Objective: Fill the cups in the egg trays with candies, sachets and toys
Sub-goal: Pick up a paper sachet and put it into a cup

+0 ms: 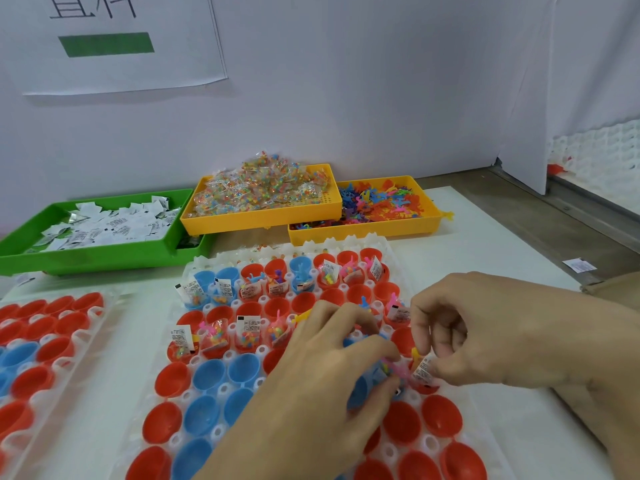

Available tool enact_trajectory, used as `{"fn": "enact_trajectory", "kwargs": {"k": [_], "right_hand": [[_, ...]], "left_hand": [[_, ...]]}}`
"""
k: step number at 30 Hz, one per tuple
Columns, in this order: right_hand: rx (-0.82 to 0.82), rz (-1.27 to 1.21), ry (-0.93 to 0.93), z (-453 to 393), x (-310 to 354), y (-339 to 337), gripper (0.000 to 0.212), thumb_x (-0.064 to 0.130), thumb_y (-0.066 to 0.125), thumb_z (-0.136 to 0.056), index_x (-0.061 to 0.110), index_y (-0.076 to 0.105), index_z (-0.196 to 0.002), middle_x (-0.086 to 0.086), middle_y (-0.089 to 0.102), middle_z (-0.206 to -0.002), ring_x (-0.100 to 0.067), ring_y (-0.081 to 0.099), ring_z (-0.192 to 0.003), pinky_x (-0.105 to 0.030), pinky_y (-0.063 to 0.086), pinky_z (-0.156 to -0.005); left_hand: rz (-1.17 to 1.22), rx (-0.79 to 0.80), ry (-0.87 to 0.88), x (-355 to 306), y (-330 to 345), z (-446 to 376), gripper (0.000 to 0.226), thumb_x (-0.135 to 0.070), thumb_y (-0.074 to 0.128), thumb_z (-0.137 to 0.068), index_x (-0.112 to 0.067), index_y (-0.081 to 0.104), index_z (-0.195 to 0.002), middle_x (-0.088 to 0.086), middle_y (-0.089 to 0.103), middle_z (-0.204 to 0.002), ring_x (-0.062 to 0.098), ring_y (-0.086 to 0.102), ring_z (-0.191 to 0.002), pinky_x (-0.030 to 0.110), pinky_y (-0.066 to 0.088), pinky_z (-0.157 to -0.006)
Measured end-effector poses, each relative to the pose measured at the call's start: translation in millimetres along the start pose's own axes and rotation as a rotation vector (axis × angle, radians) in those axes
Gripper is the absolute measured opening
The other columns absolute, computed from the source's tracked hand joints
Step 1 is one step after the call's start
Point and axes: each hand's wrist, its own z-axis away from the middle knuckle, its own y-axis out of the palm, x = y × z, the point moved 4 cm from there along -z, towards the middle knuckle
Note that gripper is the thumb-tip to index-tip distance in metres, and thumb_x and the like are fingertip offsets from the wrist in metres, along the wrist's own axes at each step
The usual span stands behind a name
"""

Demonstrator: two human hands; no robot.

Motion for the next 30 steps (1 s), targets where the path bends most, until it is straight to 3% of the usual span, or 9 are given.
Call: {"fn": "enact_trajectory", "kwargs": {"k": [5, 9, 13, 18, 20, 24, 30], "right_hand": [[0.001, 0.014, 0.006, -0.5, 3.6, 1.7, 0.016, 0.022, 0.073, -0.074, 0.031, 0.061, -0.074, 0.013, 0.069, -0.066, 0.0, 0.058, -0.051, -0.013, 0.043, -0.051], [-0.113, 0.047, -0.015, -4.4, 0.9, 5.6, 0.029, 0.02, 0.079, -0.07, 0.039, 0.058, -0.066, 0.014, 0.068, -0.066, -0.004, 0.064, -0.059, -0.036, 0.058, -0.068], [-0.1, 0.038, 0.006, -3.3, 0.2, 7.1, 0.024, 0.038, 0.067, -0.053, 0.041, 0.063, -0.076, 0.017, 0.07, -0.076, -0.003, 0.067, -0.065, -0.036, 0.059, -0.071], [-0.048, 0.041, -0.017, -1.7, 6.0, 5.6, 0.038, 0.039, 0.065, -0.057, 0.058, 0.057, -0.089, 0.013, 0.072, -0.078, -0.004, 0.068, -0.07, -0.035, 0.06, -0.073], [-0.029, 0.03, -0.009, -1.8, 7.7, 3.2, 0.033, 0.033, 0.072, -0.064, 0.054, 0.061, -0.086, 0.01, 0.072, -0.076, -0.005, 0.068, -0.067, -0.033, 0.059, -0.072], [0.02, -0.003, 0.03, 0.3, 9.1, 1.0, 0.014, 0.026, 0.074, -0.075, 0.038, 0.068, -0.079, 0.011, 0.068, -0.064, -0.001, 0.058, -0.049, -0.017, 0.046, -0.054], [0.024, -0.006, 0.064, -1.0, 7.8, 4.4, 0.01, 0.023, 0.069, -0.08, 0.029, 0.065, -0.074, 0.006, 0.072, -0.064, -0.003, 0.063, -0.049, -0.017, 0.049, -0.053]], "left_hand": [[0.025, 0.003, -0.016, 0.7, -2.9, -0.5, 0.029, -0.049, 0.05, -0.089, -0.037, 0.065, -0.111, -0.026, 0.042, -0.114, -0.001, 0.033, -0.114, 0.024, 0.037, -0.096], [0.028, 0.008, -0.015, 0.3, -3.0, -0.8, 0.029, -0.048, 0.051, -0.088, -0.036, 0.065, -0.111, -0.025, 0.042, -0.114, 0.0, 0.033, -0.114, 0.022, 0.036, -0.096], [0.028, 0.007, -0.004, 0.6, -3.6, -0.6, 0.027, -0.045, 0.054, -0.089, -0.035, 0.065, -0.111, -0.024, 0.043, -0.114, 0.0, 0.034, -0.113, 0.022, 0.036, -0.095], [0.028, 0.002, 0.005, 0.3, -4.0, -0.9, 0.023, -0.043, 0.055, -0.088, -0.035, 0.066, -0.107, -0.025, 0.044, -0.111, 0.002, 0.035, -0.112, 0.022, 0.038, -0.093], [0.031, 0.003, 0.004, 0.4, -4.1, -0.8, 0.022, -0.043, 0.056, -0.088, -0.036, 0.066, -0.107, -0.026, 0.044, -0.111, 0.001, 0.035, -0.112, 0.02, 0.037, -0.092], [0.037, 0.012, 0.003, 1.2, -3.7, -0.5, 0.02, -0.04, 0.058, -0.089, -0.037, 0.065, -0.108, -0.026, 0.043, -0.111, 0.0, 0.034, -0.114, 0.02, 0.036, -0.094], [0.03, 0.011, 0.005, 1.3, -3.3, -0.6, 0.019, -0.039, 0.059, -0.09, -0.036, 0.065, -0.108, -0.027, 0.043, -0.112, 0.0, 0.034, -0.115, 0.018, 0.035, -0.093]]}}
